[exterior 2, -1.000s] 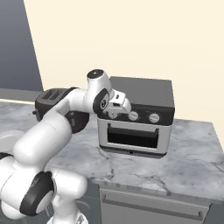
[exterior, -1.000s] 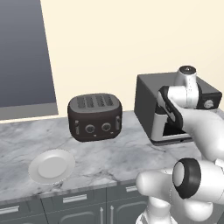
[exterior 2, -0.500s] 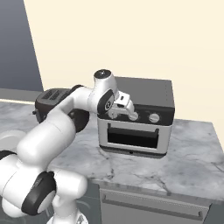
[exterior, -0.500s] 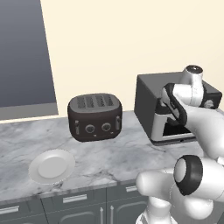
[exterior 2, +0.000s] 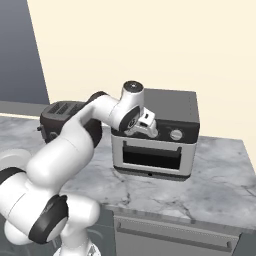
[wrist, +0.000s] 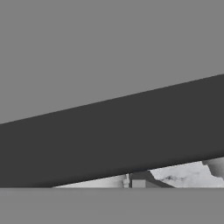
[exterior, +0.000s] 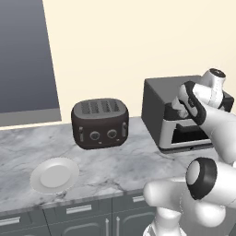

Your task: Pick up the bagel from the plate, place it on the toaster oven rack, close the door, and set the timer.

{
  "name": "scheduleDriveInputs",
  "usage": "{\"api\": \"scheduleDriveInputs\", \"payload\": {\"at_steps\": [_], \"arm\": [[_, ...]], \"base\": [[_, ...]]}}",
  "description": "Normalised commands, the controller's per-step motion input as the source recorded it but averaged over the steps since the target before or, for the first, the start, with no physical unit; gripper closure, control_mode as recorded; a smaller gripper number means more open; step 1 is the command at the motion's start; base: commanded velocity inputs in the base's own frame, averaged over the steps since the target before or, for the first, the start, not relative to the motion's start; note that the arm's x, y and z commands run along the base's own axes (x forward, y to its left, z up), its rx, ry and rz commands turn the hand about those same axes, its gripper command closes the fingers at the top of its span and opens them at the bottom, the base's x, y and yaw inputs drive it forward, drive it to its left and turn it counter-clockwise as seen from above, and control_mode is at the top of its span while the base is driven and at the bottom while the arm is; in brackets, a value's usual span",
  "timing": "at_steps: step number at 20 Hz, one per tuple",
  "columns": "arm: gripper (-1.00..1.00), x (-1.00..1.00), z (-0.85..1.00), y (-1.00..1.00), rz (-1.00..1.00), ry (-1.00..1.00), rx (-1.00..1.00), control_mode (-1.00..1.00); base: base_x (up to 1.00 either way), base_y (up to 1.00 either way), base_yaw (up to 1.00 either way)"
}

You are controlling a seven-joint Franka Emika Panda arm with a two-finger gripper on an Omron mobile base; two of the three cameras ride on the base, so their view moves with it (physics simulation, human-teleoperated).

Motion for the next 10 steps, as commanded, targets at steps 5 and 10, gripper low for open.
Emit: {"api": "scheduleDriveInputs", "payload": {"at_steps": [5, 10], "arm": [[1.0, 0.0, 0.0, -0.65, 0.02, 0.0, 0.18, -1.0], [1.0, 0.0, -0.05, -0.65, 0.02, 0.0, 0.16, -1.0]], "base": [[0.0, 0.0, 0.0], [0.0, 0.0, 0.0]]}}
